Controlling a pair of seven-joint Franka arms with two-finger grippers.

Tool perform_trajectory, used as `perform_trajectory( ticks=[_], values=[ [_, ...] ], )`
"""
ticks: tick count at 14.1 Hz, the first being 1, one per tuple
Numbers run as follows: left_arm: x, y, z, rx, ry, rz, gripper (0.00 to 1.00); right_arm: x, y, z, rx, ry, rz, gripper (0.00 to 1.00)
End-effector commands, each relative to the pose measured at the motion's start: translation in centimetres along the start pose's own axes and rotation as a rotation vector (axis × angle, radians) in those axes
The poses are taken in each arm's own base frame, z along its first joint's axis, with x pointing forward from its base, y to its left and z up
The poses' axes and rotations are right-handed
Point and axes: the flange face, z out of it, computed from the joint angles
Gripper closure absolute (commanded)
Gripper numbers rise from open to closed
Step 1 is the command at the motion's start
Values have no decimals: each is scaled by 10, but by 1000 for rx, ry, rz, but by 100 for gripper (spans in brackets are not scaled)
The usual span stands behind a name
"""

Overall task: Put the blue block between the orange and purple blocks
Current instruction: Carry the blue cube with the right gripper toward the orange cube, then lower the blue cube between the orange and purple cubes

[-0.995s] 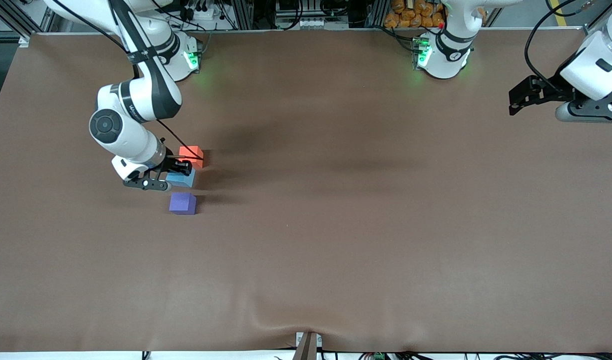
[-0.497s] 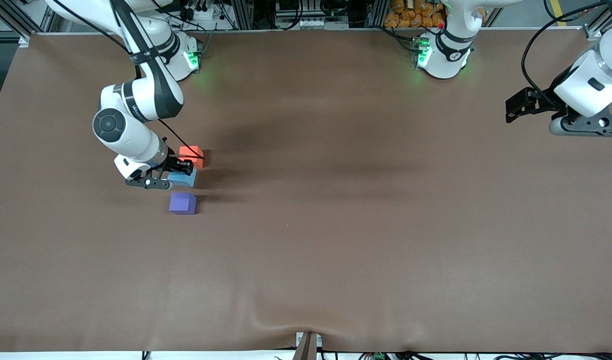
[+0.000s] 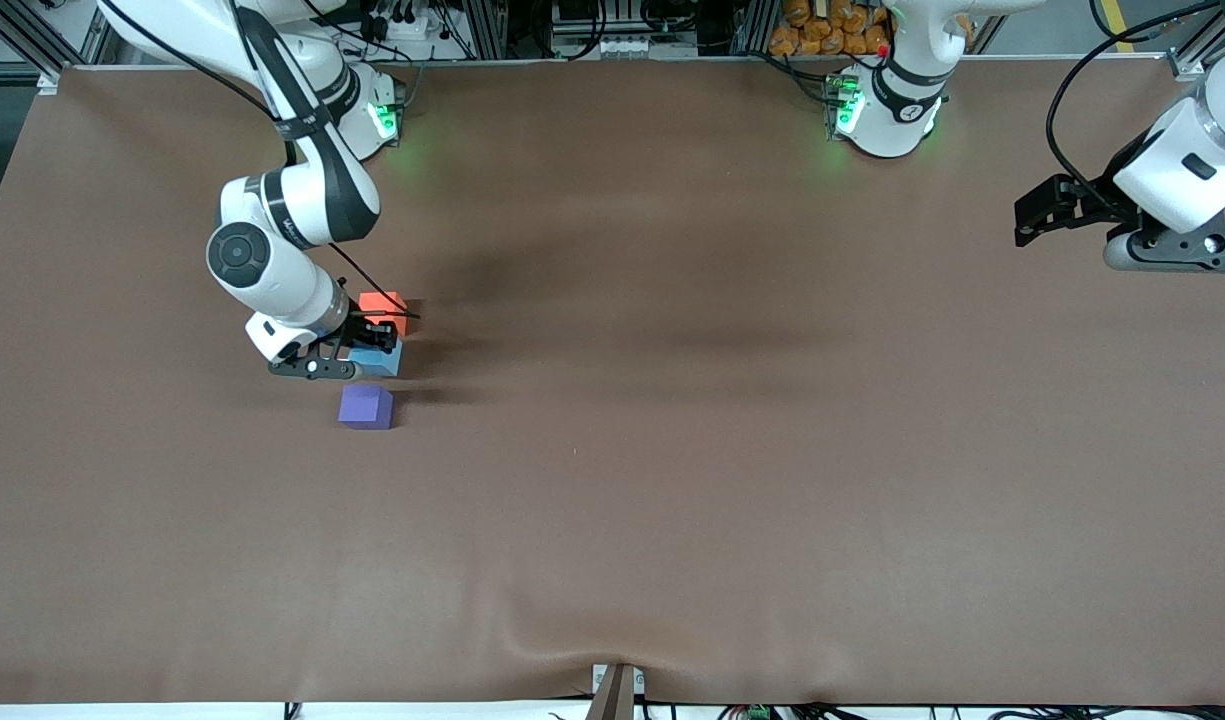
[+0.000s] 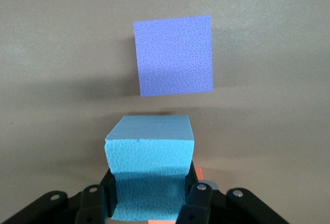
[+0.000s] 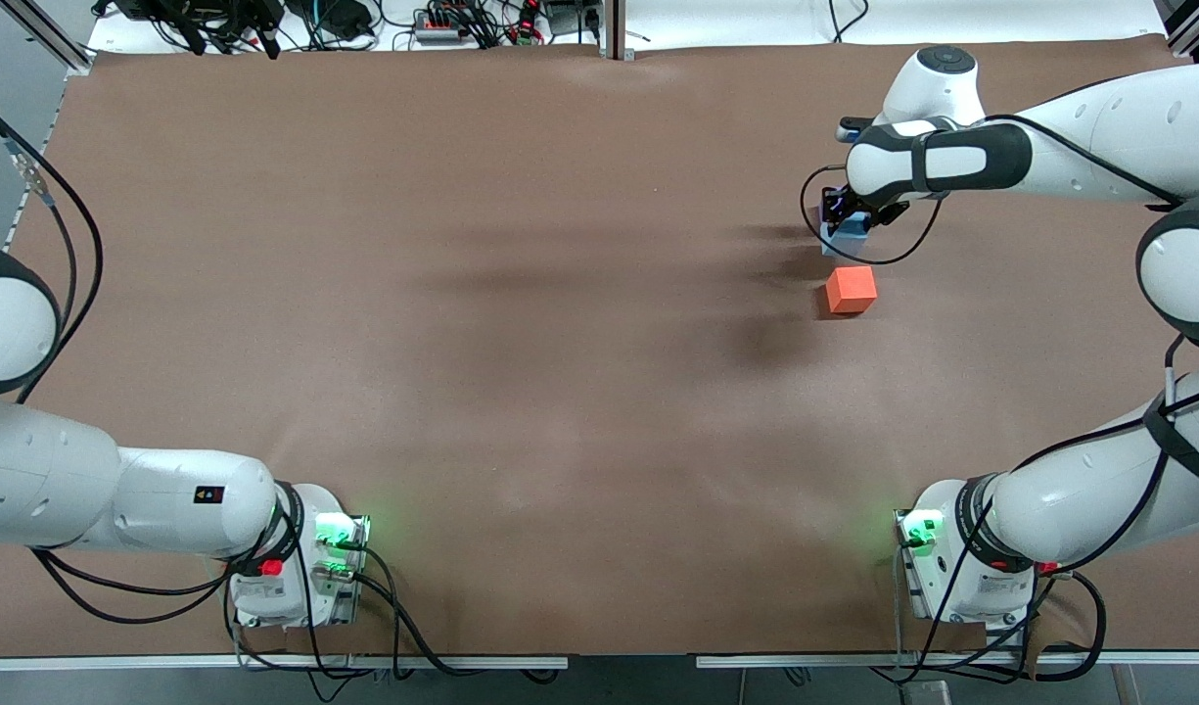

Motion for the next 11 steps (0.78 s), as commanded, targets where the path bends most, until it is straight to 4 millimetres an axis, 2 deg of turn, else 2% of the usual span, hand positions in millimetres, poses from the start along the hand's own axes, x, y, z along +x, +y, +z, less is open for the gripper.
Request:
perform_trajectory(
  ticks=[1, 3, 5, 8, 11],
  values=[
    [-1, -2, -6, -17, -2, 1, 0, -4, 3, 7, 0, 9, -24, 100],
    [-1, -2, -6, -17, 1, 1, 0, -2, 7, 8, -1, 17, -22, 100],
    [2, -3, -7, -8, 23, 1, 0, -4, 11, 19, -1, 25, -36, 100],
    [5, -1, -9, -8, 52, 13, 0, -3, 36, 29, 3, 42, -54, 100],
    [5, 0, -9, -17, 53, 14, 0, -2, 37, 34, 4, 41, -48, 100]
  ],
)
